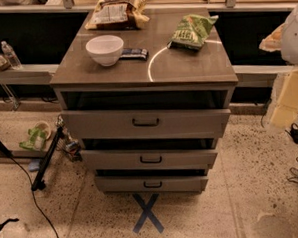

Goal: Place green jalapeno chip bag into white bowl

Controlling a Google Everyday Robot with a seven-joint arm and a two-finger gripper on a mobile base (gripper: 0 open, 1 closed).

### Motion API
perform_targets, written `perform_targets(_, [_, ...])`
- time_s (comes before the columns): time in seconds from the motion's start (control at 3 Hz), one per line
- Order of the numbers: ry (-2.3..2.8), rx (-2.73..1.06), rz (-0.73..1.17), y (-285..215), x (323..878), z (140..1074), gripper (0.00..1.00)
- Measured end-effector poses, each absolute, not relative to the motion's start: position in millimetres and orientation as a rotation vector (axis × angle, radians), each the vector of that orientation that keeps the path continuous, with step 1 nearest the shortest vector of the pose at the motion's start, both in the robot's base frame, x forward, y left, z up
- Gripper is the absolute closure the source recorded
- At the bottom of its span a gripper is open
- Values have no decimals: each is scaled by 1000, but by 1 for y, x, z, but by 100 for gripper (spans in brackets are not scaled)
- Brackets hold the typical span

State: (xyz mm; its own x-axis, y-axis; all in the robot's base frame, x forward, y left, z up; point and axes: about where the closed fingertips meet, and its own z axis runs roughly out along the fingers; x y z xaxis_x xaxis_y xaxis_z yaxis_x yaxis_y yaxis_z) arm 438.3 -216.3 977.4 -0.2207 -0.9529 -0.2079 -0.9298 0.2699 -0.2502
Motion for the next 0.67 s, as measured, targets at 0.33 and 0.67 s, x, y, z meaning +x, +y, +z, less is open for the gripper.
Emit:
perform_targets(0.33, [2228, -1722, -103, -216, 438, 977, 0])
perform_targets(0.67, [2263, -1562, 13, -225, 469, 960, 0])
